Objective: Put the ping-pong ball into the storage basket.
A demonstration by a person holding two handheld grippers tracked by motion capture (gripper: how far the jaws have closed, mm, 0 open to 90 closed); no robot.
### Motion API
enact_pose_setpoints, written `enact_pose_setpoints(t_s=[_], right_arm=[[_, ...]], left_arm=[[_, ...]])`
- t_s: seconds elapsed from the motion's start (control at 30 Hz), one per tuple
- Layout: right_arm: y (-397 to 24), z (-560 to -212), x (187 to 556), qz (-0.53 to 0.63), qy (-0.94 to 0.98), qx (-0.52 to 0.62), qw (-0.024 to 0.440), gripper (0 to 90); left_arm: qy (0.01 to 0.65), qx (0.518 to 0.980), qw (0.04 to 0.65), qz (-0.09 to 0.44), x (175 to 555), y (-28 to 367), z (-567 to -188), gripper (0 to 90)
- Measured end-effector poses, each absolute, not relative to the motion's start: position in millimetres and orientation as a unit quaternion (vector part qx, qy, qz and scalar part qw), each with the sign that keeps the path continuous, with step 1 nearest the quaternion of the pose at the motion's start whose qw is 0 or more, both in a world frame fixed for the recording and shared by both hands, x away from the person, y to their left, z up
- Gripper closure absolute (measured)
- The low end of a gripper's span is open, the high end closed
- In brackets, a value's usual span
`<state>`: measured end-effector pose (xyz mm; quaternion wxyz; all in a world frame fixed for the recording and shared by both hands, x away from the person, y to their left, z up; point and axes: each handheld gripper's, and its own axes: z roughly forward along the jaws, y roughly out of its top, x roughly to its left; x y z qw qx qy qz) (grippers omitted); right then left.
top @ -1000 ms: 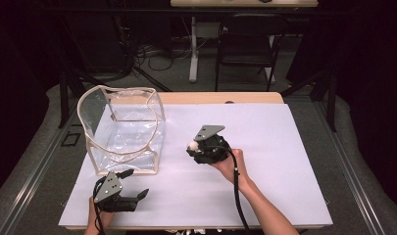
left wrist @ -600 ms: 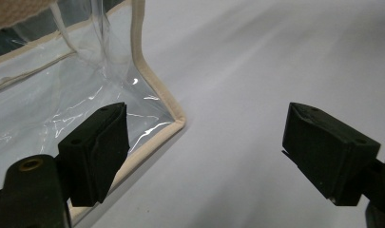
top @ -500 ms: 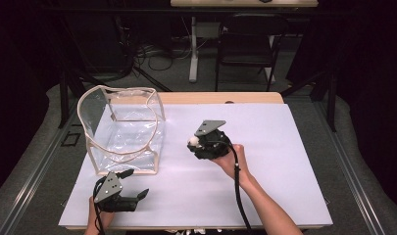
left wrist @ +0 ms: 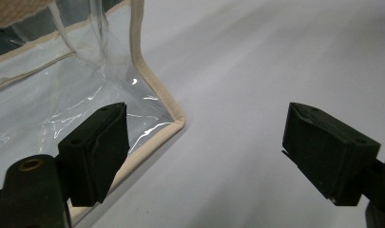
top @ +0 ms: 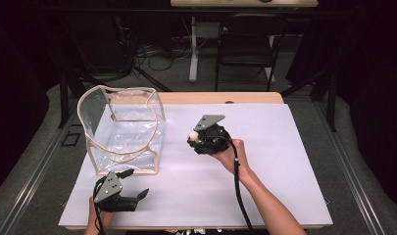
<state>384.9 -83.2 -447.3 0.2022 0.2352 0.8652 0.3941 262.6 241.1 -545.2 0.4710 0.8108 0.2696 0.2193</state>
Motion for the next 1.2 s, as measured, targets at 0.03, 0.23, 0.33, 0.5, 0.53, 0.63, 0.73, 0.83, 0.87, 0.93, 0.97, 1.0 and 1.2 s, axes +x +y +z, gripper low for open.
enact_pose_setpoints(t_s=[0.03,0.23,0.33,0.5,0.53,0.63,0.73,0.83,0.87,0.93,0.97,1.0,1.2], right_arm=[[-83.1,-446.8,385.5,0.393,0.866,0.235,0.203,50.5],[-83.1,-443.7,389.7,0.392,0.866,0.235,0.205,50.5],[-82.7,-442.3,391.5,0.392,0.865,0.237,0.205,50.6],[-81.5,-439.9,393.8,0.389,0.867,0.234,0.207,50.6],[-81.3,-439.4,394.4,0.389,0.867,0.233,0.208,50.6],[-80.7,-437.8,395.7,0.388,0.867,0.233,0.21,50.6],[-80.1,-436.3,397.3,0.387,0.867,0.235,0.21,50.5],[-79.9,-435.0,399.3,0.387,0.867,0.234,0.211,50.5],[-79.6,-434.6,399.7,0.387,0.867,0.234,0.211,50.6],[-79.0,-433.7,400.4,0.386,0.867,0.234,0.211,50.6],[-78.6,-433.4,400.8,0.386,0.867,0.233,0.212,50.6],[-78.3,-432.9,401.1,0.387,0.867,0.233,0.212,50.5],[-77.1,-430.6,403.8,0.384,0.867,0.233,0.214,50.6]], left_arm=[[0.269,0.811,0.472,0.219,262.6,240.9,-545.2,16.1],[0.27,0.81,0.471,0.22,263.0,241.1,-545.4,16.1],[0.27,0.81,0.472,0.218,263.0,240.8,-545.4,16.1],[0.27,0.81,0.472,0.22,262.9,241.0,-545.4,16.1],[0.27,0.81,0.472,0.219,262.9,241.1,-545.3,16.1],[0.27,0.81,0.473,0.218,262.9,240.6,-545.5,16.1],[0.27,0.81,0.473,0.219,262.9,240.7,-545.4,16.2],[0.269,0.81,0.473,0.219,263.1,240.9,-545.4,16.1],[0.269,0.81,0.473,0.219,263.2,240.9,-545.4,16.1],[0.269,0.81,0.472,0.218,263.1,240.7,-545.5,16.1],[0.269,0.811,0.472,0.218,263.2,240.7,-545.4,16.1],[0.269,0.81,0.473,0.217,263.1,240.6,-545.5,16.1],[0.27,0.81,0.473,0.217,263.1,240.8,-545.6,16.1]])
